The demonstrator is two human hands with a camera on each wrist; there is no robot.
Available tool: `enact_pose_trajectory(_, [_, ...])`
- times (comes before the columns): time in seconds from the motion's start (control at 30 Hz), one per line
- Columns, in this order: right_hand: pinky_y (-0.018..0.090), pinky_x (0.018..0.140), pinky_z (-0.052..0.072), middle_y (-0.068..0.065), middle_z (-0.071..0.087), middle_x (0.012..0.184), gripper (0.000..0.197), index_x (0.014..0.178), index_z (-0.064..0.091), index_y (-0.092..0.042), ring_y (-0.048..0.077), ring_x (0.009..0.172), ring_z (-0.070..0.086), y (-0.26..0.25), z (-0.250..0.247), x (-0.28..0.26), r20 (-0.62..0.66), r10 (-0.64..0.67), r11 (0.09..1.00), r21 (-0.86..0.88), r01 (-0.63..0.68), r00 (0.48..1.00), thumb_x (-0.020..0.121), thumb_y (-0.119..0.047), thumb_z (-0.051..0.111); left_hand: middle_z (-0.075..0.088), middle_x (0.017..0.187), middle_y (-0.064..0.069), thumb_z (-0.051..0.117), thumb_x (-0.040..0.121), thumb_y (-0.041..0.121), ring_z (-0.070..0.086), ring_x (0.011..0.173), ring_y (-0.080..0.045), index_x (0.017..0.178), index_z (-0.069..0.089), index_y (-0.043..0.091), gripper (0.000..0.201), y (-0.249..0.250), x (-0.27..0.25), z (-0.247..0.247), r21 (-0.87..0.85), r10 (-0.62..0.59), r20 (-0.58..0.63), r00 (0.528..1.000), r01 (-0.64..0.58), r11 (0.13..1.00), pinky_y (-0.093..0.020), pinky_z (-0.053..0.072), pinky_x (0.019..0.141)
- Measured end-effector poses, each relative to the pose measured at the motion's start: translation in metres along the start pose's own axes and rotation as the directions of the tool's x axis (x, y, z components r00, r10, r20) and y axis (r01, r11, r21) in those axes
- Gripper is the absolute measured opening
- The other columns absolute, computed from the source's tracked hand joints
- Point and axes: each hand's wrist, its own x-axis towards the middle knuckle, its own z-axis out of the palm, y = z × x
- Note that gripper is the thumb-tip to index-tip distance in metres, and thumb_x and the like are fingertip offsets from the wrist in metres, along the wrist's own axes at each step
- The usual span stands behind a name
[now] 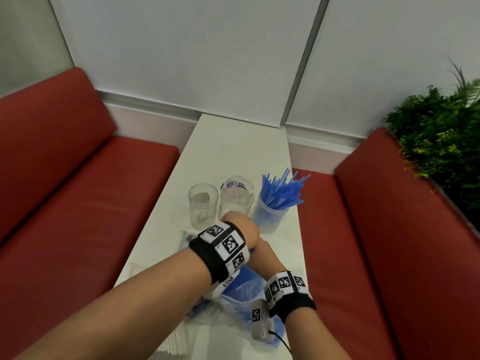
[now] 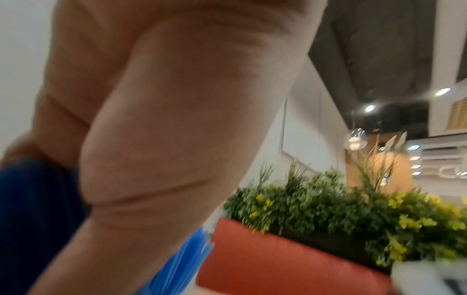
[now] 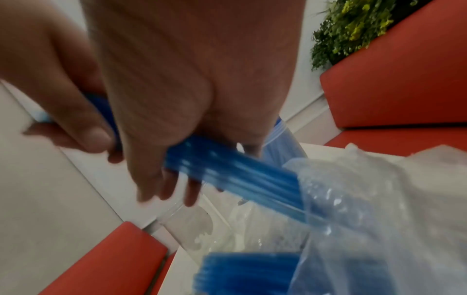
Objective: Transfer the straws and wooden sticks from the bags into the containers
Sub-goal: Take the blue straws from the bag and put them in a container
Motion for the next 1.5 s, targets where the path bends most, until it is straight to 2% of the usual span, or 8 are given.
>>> enact_pose_trajectory(0.2, [0.024, 0.057, 0.049, 0.009, 0.061, 0.059, 0.020, 0.073, 0.063, 0.003, 0.012, 0.054, 0.058, -0.024, -0.014, -0.017, -0.303, 0.139, 0.796, 0.601, 0.076, 0.943, 0.090, -0.003, 0.071, 0.054, 0.065, 0.002, 0.049, 0.093, 0.057, 0.053, 0.057, -0.013, 0.070, 0.059, 0.014, 0.050, -0.026, -0.039, -0.064, -0.203, 0.204, -0.479, 0.854, -0.333, 0.921, -0.027, 0.039, 0.052])
enact_pose_trajectory(0.4, [0.023, 0.066, 0.049, 0.005, 0.052, 0.077, 0.030, 0.081, 0.051, -0.008, 0.017, 0.071, 0.053, -0.058, -0.036, -0.012, -0.315, 0.166, 0.773, 0.630, 0.075, 0.935, 0.101, 0.012, 0.041, 0.054, 0.055, 0.002, 0.038, 0.096, 0.059, 0.048, 0.052, -0.010, 0.063, 0.059, 0.016, 0.058, -0.023, -0.032, -0.050, -0.275, 0.210, -0.693, 0.690, -0.522, 0.808, -0.026, 0.032, 0.052])
enact_pose_trajectory(0.57, [0.024, 0.043, 0.032, -0.003, 0.038, 0.045, 0.029, 0.057, 0.042, -0.018, 0.011, 0.042, 0.034, -0.075, -0.061, -0.034, -0.385, 0.100, 0.661, 0.715, 0.228, 0.917, 0.078, -0.011, 0.062, 0.073, 0.097, 0.008, 0.039, 0.092, 0.067, 0.067, 0.094, -0.002, 0.099, 0.073, 0.027, 0.053, -0.033, -0.029, -0.036, -0.730, -0.273, -0.663, 0.697, -0.683, 0.031, -0.025, 0.051, 0.089])
enact_pose_trajectory(0.77, [0.029, 0.047, 0.036, 0.000, 0.038, 0.049, 0.045, 0.055, 0.044, -0.025, 0.018, 0.044, 0.035, -0.101, -0.113, -0.055, -0.543, -0.062, 0.559, 0.676, 0.479, 0.838, 0.088, -0.029, 0.075, 0.072, 0.106, -0.014, 0.028, 0.099, 0.062, 0.068, 0.100, -0.029, 0.108, 0.068, 0.003, 0.072, -0.029, -0.013, 0.015, -0.915, 0.006, -0.156, 0.988, -0.143, -0.377, -0.046, 0.051, 0.097])
enact_pose_trajectory(0.93, [0.030, 0.047, 0.030, 0.001, 0.034, 0.050, 0.044, 0.061, 0.042, -0.019, 0.017, 0.044, 0.031, -0.116, -0.105, -0.062, -0.573, -0.086, 0.451, 0.707, 0.545, 0.815, 0.094, -0.015, 0.071, 0.065, 0.105, -0.026, 0.054, 0.098, 0.040, 0.067, 0.097, -0.039, 0.109, 0.062, -0.011, 0.053, -0.006, -0.005, 0.040, -0.553, 0.326, -0.081, 0.942, 0.230, -0.801, -0.048, 0.056, 0.085])
enact_pose_trajectory(1.2, [0.028, 0.046, 0.032, 0.002, 0.032, 0.052, 0.045, 0.064, 0.038, -0.015, 0.017, 0.044, 0.030, -0.114, -0.096, -0.062, -0.636, -0.045, 0.407, 0.693, 0.595, 0.771, 0.095, -0.020, 0.069, 0.062, 0.073, -0.014, 0.060, 0.089, 0.017, 0.066, 0.059, -0.024, 0.077, 0.068, -0.002, 0.024, -0.003, -0.005, 0.044, -0.398, 0.410, -0.033, 0.912, 0.364, -0.842, -0.031, 0.058, 0.049])
enact_pose_trajectory(1.3, [0.029, 0.048, 0.038, 0.003, 0.035, 0.051, 0.044, 0.063, 0.040, -0.018, 0.018, 0.045, 0.034, -0.107, -0.095, -0.057, -0.632, -0.043, 0.436, 0.685, 0.584, 0.774, 0.095, -0.020, 0.069, 0.050, 0.063, -0.005, 0.052, 0.095, 0.020, 0.038, 0.036, -0.007, 0.085, 0.051, 0.008, 0.016, -0.010, -0.002, 0.044, -0.365, 0.452, 0.001, 0.892, 0.421, -0.830, -0.015, 0.026, 0.024])
enact_pose_trajectory(1.5, [0.028, 0.068, 0.052, 0.004, 0.069, 0.075, 0.026, 0.076, 0.068, -0.013, 0.013, 0.072, 0.064, -0.063, -0.120, -0.056, -0.278, -0.172, 0.825, 0.483, 0.292, 0.945, 0.085, -0.036, 0.075, 0.041, 0.061, -0.001, 0.049, 0.099, 0.022, 0.028, 0.032, -0.005, 0.086, 0.048, 0.008, 0.019, -0.021, 0.010, 0.075, -0.413, 0.418, 0.074, 0.906, 0.409, -0.814, -0.014, 0.015, 0.026])
